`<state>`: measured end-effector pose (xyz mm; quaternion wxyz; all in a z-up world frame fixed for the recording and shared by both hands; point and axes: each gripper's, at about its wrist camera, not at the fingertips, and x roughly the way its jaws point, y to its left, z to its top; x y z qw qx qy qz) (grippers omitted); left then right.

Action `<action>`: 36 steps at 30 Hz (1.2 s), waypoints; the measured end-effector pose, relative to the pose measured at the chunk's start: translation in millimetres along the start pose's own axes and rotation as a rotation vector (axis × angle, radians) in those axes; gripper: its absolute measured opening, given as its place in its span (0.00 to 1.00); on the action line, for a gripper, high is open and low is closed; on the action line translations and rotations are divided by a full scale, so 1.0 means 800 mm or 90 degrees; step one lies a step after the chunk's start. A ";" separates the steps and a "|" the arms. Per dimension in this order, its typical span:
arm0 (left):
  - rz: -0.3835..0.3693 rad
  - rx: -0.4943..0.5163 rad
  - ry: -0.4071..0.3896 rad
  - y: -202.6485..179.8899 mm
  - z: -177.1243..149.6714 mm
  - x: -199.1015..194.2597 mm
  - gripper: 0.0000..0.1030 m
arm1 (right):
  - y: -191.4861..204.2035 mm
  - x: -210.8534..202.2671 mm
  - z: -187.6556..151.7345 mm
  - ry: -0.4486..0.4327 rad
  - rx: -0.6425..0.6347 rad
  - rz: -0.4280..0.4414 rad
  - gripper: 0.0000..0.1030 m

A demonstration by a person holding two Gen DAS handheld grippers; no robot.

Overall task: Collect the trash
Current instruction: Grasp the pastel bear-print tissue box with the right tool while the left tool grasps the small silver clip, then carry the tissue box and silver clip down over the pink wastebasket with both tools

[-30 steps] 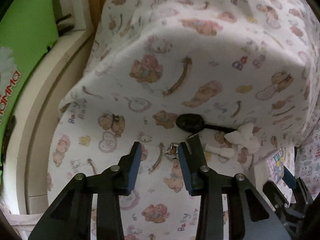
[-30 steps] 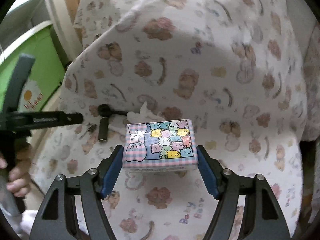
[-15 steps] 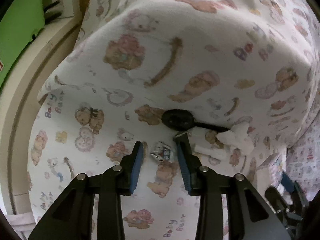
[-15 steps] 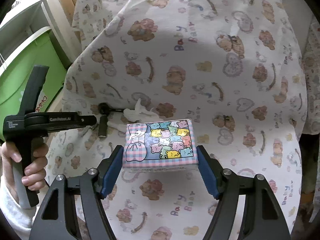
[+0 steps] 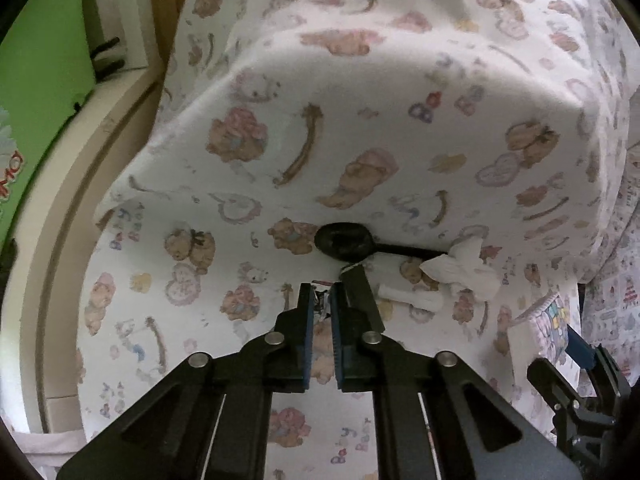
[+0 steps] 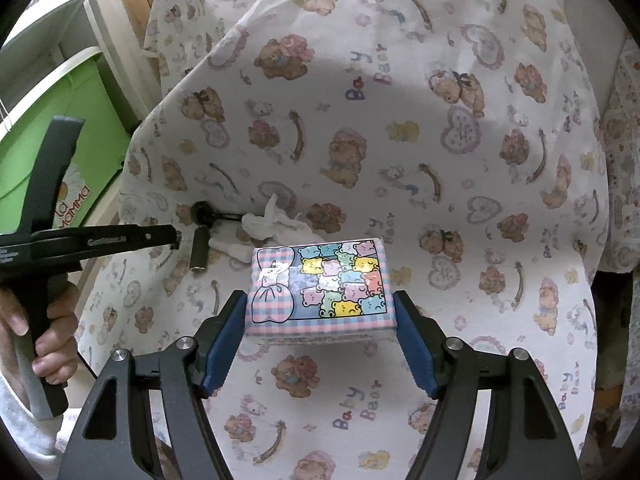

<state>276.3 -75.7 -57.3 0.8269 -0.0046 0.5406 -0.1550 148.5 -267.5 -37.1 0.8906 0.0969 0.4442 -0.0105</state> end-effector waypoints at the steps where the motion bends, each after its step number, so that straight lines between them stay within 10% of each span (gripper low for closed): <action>1: 0.000 -0.003 -0.004 0.001 -0.003 -0.006 0.07 | 0.000 -0.001 0.000 -0.002 0.001 0.001 0.72; 8: 0.100 0.045 -0.068 -0.009 -0.030 -0.033 0.07 | 0.002 -0.016 -0.010 -0.010 -0.008 0.015 0.72; 36: 0.038 0.077 -0.111 -0.062 -0.166 -0.196 0.07 | 0.076 -0.178 -0.071 -0.096 -0.086 0.006 0.72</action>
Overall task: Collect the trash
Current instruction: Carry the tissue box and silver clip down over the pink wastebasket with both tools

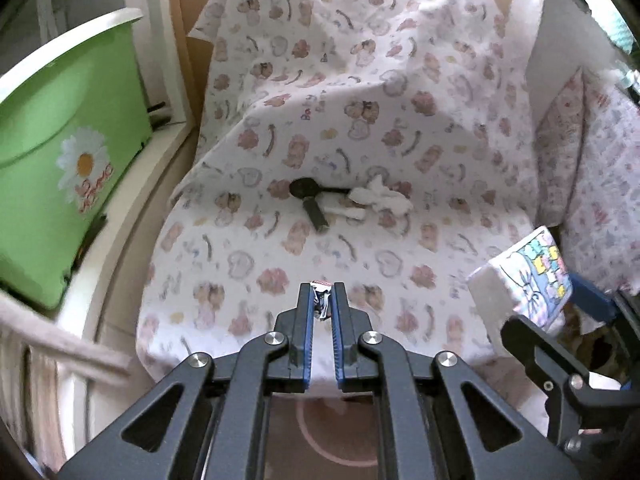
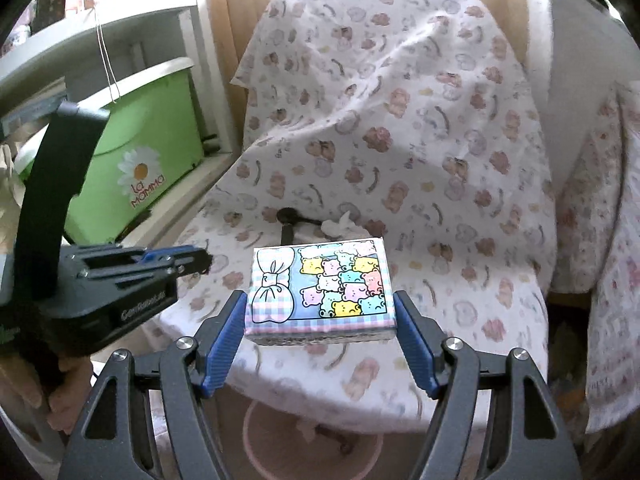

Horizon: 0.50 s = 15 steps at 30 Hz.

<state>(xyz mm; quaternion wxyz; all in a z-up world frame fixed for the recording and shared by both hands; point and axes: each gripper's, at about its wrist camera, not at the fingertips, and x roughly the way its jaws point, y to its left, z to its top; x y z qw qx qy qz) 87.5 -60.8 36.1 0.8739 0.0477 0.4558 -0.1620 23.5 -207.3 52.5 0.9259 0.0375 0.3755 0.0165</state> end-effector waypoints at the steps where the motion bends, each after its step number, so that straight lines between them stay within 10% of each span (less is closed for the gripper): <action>1: -0.014 -0.011 -0.004 -0.001 -0.009 -0.008 0.07 | 0.001 -0.011 -0.006 -0.005 0.013 0.004 0.72; 15: -0.007 -0.013 -0.001 -0.006 -0.086 -0.003 0.07 | 0.015 -0.039 -0.092 -0.005 -0.038 0.001 0.72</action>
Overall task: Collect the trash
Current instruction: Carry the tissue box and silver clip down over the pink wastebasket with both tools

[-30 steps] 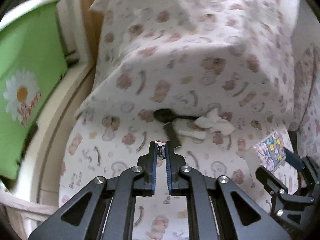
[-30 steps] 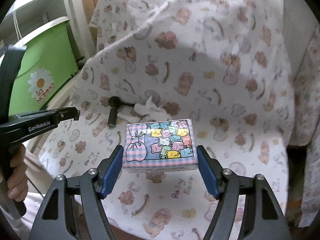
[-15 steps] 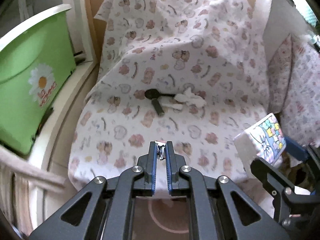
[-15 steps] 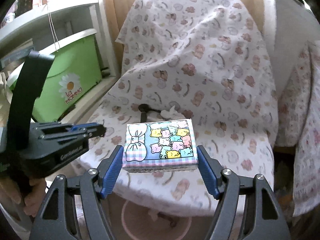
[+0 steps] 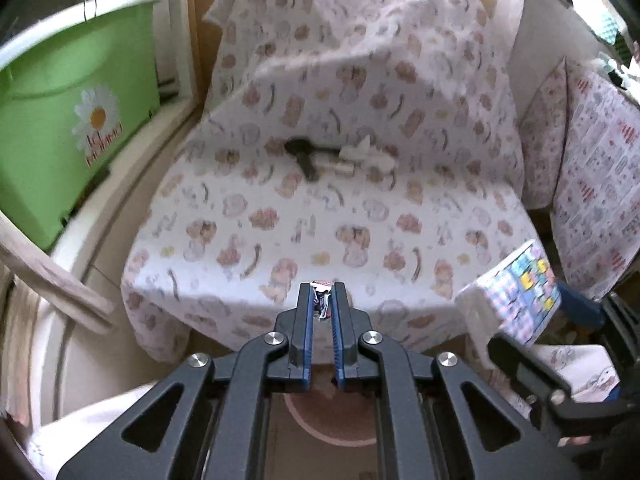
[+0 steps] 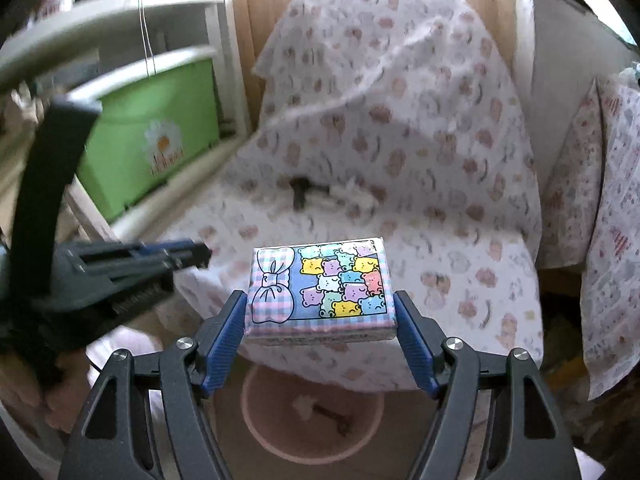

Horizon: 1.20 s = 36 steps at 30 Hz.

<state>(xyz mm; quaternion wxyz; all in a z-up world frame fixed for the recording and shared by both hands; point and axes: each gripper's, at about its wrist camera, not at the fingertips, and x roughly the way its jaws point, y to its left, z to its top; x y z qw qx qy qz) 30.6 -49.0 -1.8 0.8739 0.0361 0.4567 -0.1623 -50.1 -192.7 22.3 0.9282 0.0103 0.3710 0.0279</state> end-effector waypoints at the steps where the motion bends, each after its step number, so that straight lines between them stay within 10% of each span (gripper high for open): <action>1: -0.001 -0.001 0.011 0.002 -0.003 0.006 0.07 | 0.000 0.008 -0.006 0.014 -0.002 0.008 0.72; 27: -0.008 -0.003 0.275 0.011 -0.088 0.134 0.07 | -0.001 0.153 -0.113 0.365 0.035 0.024 0.72; 36: 0.005 0.000 0.315 0.007 -0.108 0.172 0.09 | -0.017 0.203 -0.140 0.400 0.087 -0.020 0.72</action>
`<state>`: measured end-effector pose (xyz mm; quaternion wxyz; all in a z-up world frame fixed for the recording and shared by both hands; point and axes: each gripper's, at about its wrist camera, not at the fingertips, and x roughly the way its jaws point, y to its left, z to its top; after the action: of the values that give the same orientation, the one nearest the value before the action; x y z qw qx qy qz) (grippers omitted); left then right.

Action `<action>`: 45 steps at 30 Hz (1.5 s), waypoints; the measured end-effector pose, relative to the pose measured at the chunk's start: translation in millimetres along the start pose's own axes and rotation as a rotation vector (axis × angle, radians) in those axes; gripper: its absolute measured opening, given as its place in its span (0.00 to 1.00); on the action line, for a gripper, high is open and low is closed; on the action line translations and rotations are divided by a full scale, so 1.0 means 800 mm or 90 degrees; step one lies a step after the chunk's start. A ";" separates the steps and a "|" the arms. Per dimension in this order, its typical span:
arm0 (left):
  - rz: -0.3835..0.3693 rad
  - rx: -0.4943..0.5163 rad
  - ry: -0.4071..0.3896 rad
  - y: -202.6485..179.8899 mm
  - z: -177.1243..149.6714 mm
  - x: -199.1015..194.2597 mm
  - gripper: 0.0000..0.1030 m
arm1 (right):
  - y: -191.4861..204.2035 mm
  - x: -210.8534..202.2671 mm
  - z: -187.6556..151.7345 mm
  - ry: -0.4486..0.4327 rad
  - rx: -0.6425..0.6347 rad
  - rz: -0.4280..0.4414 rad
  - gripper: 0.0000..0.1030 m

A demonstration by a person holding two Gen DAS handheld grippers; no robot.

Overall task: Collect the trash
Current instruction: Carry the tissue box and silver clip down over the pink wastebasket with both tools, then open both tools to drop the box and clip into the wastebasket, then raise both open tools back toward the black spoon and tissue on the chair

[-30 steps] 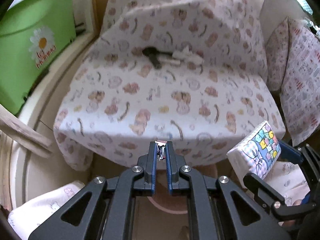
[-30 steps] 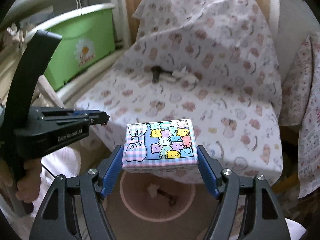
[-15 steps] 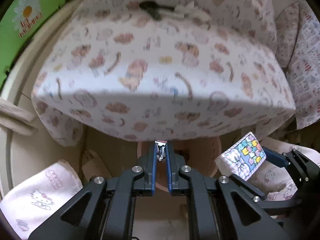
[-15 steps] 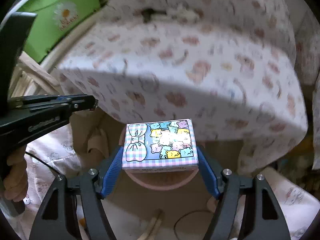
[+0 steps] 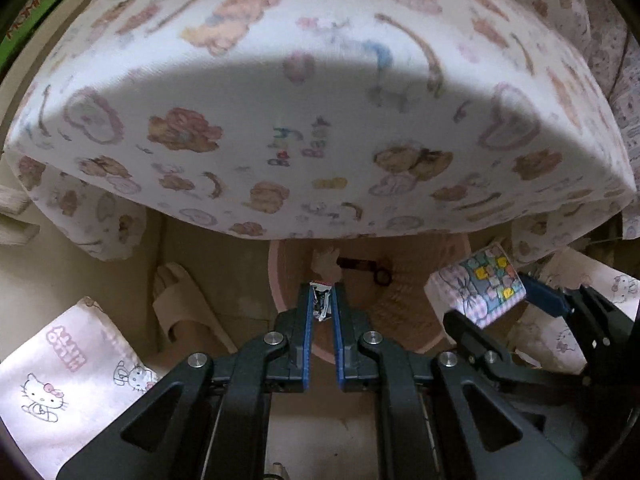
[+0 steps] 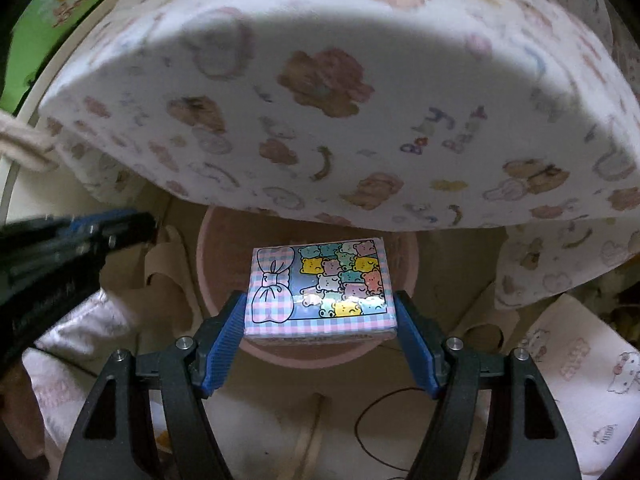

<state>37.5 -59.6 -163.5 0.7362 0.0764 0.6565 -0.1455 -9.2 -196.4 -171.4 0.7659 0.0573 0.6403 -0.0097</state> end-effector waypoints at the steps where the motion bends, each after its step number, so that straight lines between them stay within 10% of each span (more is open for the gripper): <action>1: -0.002 -0.002 0.001 0.000 0.001 0.002 0.09 | -0.003 0.004 0.002 0.002 0.005 0.003 0.72; 12: 0.014 0.001 0.016 0.000 0.005 0.016 0.14 | -0.009 0.017 0.009 -0.004 0.028 -0.003 0.73; 15: 0.020 0.002 0.013 0.000 0.004 0.014 0.37 | -0.006 0.018 0.009 -0.006 0.027 -0.002 0.73; 21: 0.039 -0.008 -0.001 0.007 0.006 0.005 0.48 | -0.009 0.013 0.012 -0.025 0.034 -0.003 0.80; 30: 0.046 -0.022 -0.044 0.020 0.008 -0.022 0.49 | -0.016 -0.001 0.015 -0.047 0.045 -0.012 0.82; 45: 0.066 -0.047 -0.240 0.034 0.005 -0.120 0.61 | 0.004 -0.116 0.004 -0.284 -0.004 -0.024 0.82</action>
<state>40.8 -23.9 -70.2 0.8550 0.0540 0.5069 -0.0949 -22.1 -198.8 -79.3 0.8883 0.0397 0.4562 -0.0344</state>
